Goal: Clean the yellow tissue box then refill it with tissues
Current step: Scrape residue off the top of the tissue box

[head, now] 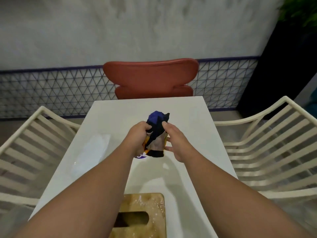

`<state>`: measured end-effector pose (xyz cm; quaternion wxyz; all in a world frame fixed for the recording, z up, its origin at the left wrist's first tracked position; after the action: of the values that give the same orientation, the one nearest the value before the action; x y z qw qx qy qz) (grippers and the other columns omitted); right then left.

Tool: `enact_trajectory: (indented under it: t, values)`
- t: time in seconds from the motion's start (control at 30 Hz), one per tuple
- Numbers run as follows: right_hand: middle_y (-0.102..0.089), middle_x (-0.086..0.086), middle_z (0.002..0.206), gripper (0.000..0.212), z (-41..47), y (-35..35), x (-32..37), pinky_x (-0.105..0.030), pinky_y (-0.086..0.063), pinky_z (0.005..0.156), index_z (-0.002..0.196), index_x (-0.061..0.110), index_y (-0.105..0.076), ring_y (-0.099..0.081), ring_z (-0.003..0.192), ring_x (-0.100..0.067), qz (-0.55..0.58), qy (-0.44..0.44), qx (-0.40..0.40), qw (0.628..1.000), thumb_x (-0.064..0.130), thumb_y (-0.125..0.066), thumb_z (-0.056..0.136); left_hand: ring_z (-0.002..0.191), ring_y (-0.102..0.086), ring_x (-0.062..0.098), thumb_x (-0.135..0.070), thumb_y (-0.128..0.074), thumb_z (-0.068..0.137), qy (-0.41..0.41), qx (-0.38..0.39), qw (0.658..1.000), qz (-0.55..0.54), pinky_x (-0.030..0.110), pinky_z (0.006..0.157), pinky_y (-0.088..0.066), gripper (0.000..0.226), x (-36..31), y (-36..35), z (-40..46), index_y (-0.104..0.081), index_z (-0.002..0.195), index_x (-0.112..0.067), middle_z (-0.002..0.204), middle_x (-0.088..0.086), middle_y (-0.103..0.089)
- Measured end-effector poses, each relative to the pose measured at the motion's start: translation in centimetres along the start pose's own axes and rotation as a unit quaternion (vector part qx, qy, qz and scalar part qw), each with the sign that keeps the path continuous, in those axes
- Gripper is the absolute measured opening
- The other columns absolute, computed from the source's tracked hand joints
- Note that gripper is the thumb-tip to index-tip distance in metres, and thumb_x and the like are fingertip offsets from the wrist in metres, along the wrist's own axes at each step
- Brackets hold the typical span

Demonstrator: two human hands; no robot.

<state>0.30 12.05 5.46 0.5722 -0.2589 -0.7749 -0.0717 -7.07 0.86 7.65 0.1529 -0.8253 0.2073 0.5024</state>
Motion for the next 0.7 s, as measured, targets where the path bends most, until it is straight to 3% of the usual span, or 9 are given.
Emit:
enact_trajectory:
  t: [0.07, 0.17, 0.23, 0.3, 0.43, 0.57, 0.7]
  values:
    - [-0.068, 0.007, 0.112, 0.028, -1.1, -3.5, 0.5, -0.038, -0.055, 0.083, 0.116, 0.032, -0.059, -0.065, 0.102, -0.015, -0.009, 0.020, 0.029, 0.999, 0.048, -0.051, 0.095, 0.093, -0.067, 0.032, -0.017, -0.050, 0.092, -0.048, 0.006, 0.998, 0.038, 0.047, 0.085, -0.055, 0.015, -1.0, 1.8, -1.8, -0.061, 0.101, -0.012, 0.097, 0.014, -0.070]
    - [-0.071, 0.001, 0.108, 0.029, -2.5, -7.1, 0.4, -0.045, -0.054, 0.090, 0.119, 0.028, -0.060, -0.068, 0.099, -0.019, -0.033, 0.042, 0.010, 0.998, 0.044, -0.052, 0.095, 0.086, -0.066, 0.025, -0.014, -0.055, 0.091, -0.124, -0.041, 0.985, 0.113, 0.036, 0.073, -0.054, 0.007, -2.1, 5.2, -4.1, -0.059, 0.097, -0.013, 0.095, 0.011, -0.068]
    - [-0.071, 0.000, 0.105, 0.027, -3.8, -9.4, 0.3, -0.046, -0.054, 0.092, 0.115, 0.028, -0.061, -0.068, 0.098, -0.020, -0.045, 0.054, -0.004, 0.998, 0.042, -0.057, 0.092, 0.088, -0.063, 0.020, -0.027, -0.057, 0.091, -0.166, -0.098, 0.969, 0.154, 0.033, 0.073, -0.052, 0.012, -2.6, 8.0, -5.8, -0.058, 0.098, -0.017, 0.099, 0.005, -0.065]
    - [-0.072, 0.000, 0.101, 0.023, -5.2, -11.8, 0.1, -0.047, -0.054, 0.091, 0.109, 0.029, -0.062, -0.069, 0.095, -0.021, -0.049, 0.068, -0.004, 0.996, 0.041, -0.060, 0.089, 0.096, -0.063, 0.016, -0.044, -0.051, 0.094, -0.159, -0.083, 0.977, 0.117, 0.030, 0.076, -0.052, 0.029, -2.3, 9.8, -7.1, -0.057, 0.109, -0.020, 0.106, 0.001, -0.064]
    - [-0.072, -0.001, 0.097, 0.022, -7.6, -16.3, -0.5, -0.047, -0.056, 0.087, 0.104, 0.028, -0.060, -0.070, 0.092, -0.023, -0.061, 0.083, -0.007, 0.995, 0.040, -0.064, 0.086, 0.098, -0.066, 0.021, -0.057, -0.043, 0.093, -0.107, -0.018, 0.993, 0.056, 0.042, 0.090, -0.053, 0.044, -0.4, 12.1, -9.3, -0.057, 0.115, -0.022, 0.106, 0.003, -0.069]
    - [-0.069, -0.006, 0.106, 0.028, -9.4, -18.8, -2.6, -0.046, -0.056, 0.086, 0.114, 0.027, -0.055, -0.068, 0.096, -0.025, -0.020, 0.027, -0.030, 0.999, 0.034, -0.061, 0.087, 0.095, -0.067, 0.022, -0.043, -0.044, 0.098, -0.137, -0.059, 0.987, 0.059, 0.046, 0.089, -0.054, 0.028, 0.8, 15.2, -11.0, -0.060, 0.110, -0.023, 0.102, 0.005, -0.069]
    - [-0.070, -0.008, 0.105, 0.018, -11.0, -19.6, -4.2, -0.037, -0.057, 0.079, 0.110, 0.022, -0.064, -0.067, 0.095, -0.022, 0.035, 0.009, -0.005, 0.999, 0.025, -0.056, 0.094, 0.093, -0.066, 0.021, -0.035, -0.047, 0.099, -0.186, -0.096, 0.975, 0.076, 0.047, 0.086, -0.055, 0.015, 1.5, 17.4, -12.6, -0.061, 0.097, -0.030, 0.097, 0.003, -0.069]
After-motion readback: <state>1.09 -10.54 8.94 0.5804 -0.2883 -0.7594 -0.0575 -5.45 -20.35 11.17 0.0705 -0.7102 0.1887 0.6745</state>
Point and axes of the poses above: each hand's wrist, its own z-axis towards the middle knuckle, its own y-axis out of the back of the hand, x = y × z, the point moved 8 cm from there along z, towards the middle knuckle
